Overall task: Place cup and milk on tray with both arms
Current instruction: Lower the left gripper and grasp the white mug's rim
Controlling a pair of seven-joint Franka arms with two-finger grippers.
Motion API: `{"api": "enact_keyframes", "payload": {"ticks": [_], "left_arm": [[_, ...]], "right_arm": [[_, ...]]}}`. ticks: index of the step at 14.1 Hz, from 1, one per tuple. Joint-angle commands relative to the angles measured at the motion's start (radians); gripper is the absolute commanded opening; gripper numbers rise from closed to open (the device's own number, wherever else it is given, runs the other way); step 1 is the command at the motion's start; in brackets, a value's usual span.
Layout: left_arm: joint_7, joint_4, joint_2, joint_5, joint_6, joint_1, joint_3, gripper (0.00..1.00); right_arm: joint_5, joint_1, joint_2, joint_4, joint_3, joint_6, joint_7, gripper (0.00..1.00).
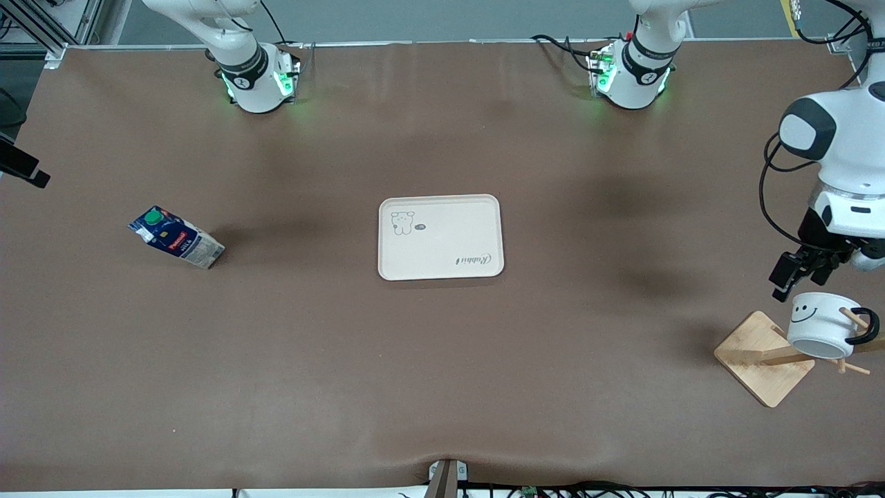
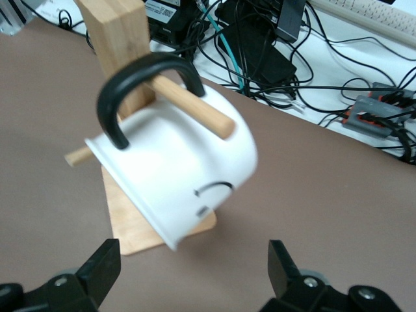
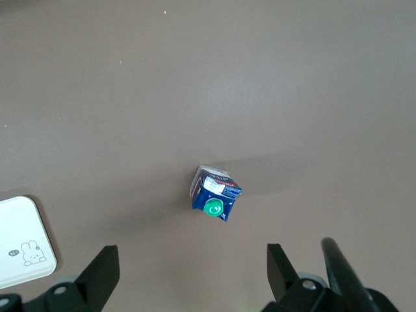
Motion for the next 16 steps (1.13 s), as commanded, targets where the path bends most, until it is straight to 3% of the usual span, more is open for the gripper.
{"api": "enact_keyframes", "payload": {"ticks": [1, 4, 5, 7, 11, 16], "left_arm": [[0.046, 0.047, 0.028, 0.006, 0.009, 0.023, -0.009, 1.0], [0.053, 0.077, 0.051, 0.006, 0.011, 0.023, -0.01, 1.0], [0.056, 0.088, 0.058, 0.006, 0.011, 0.023, -0.01, 0.96], [0.056, 0.11, 0.087, 0.006, 0.014, 0.016, -0.01, 0.79], [0.059, 0.11, 0.111, 0.006, 0.049, 0.013, -0.012, 0.67], [0.067, 0.11, 0.11, 0.006, 0.051, 0.006, -0.036, 0.15]], "right_arm": [[0.015, -0.009, 0.01, 0.024, 0.009, -0.001, 0.005, 1.0], [0.016, -0.006, 0.01, 0.024, 0.009, -0.001, 0.005, 1.0], [0.016, -0.006, 0.01, 0.024, 0.009, -0.002, 0.005, 1.0], [0.015, -0.006, 0.011, 0.024, 0.009, -0.001, 0.005, 1.0], [0.015, -0.002, 0.016, 0.021, 0.009, -0.002, 0.006, 1.0], [0.013, -0.011, 0.031, 0.023, 0.009, -0.002, 0.006, 1.0]]}}
